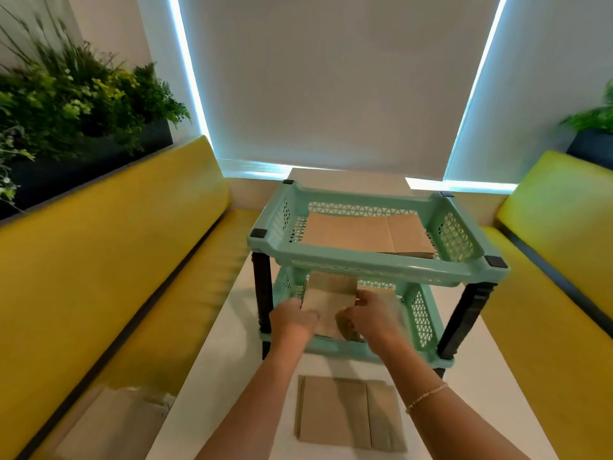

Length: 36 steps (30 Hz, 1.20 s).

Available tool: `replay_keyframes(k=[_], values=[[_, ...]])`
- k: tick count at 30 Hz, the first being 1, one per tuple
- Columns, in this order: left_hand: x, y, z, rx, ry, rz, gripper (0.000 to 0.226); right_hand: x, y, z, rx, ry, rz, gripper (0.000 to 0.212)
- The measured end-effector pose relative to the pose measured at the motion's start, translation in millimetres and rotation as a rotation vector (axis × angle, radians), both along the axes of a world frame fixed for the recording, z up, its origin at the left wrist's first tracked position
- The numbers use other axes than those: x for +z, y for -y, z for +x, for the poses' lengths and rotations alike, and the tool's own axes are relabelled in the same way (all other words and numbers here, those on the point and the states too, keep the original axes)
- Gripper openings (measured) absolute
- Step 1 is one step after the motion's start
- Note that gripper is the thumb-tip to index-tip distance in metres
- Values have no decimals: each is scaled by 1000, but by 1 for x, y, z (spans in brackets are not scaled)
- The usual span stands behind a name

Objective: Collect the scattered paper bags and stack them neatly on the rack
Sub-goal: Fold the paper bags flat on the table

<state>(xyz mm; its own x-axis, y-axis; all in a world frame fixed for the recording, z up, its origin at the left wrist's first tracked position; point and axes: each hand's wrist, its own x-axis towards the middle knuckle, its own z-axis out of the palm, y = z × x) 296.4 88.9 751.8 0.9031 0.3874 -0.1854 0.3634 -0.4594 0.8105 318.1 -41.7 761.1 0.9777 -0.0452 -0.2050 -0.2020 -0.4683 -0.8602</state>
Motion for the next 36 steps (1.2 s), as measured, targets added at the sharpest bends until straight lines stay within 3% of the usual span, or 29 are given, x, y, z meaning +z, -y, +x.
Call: replay_keyframes(k=[5,11,15,22,26,30,34,36], values=[[-9,4,17,-13,-8,233,27,-11,-19,33,-4,-72,-161,14],[-31,4,20,-103,-58,504,31,-27,-32,33,14,-58,-239,44],[-36,3,23,-120,-108,439,29,-28,-35,31,10,-52,-239,55],[-40,6,30,-138,-231,530,31,-35,-38,34,7,-88,-294,61],[-39,6,34,-116,-268,505,30,-38,-39,35,29,-90,-324,51],[-37,7,25,-92,-96,484,29,-31,-38,29,34,-66,-333,55],[-27,6,9,-82,71,458,39,-19,-20,6,62,92,-330,38],[-21,7,-9,-89,111,407,33,-14,-4,-11,74,79,-363,31]])
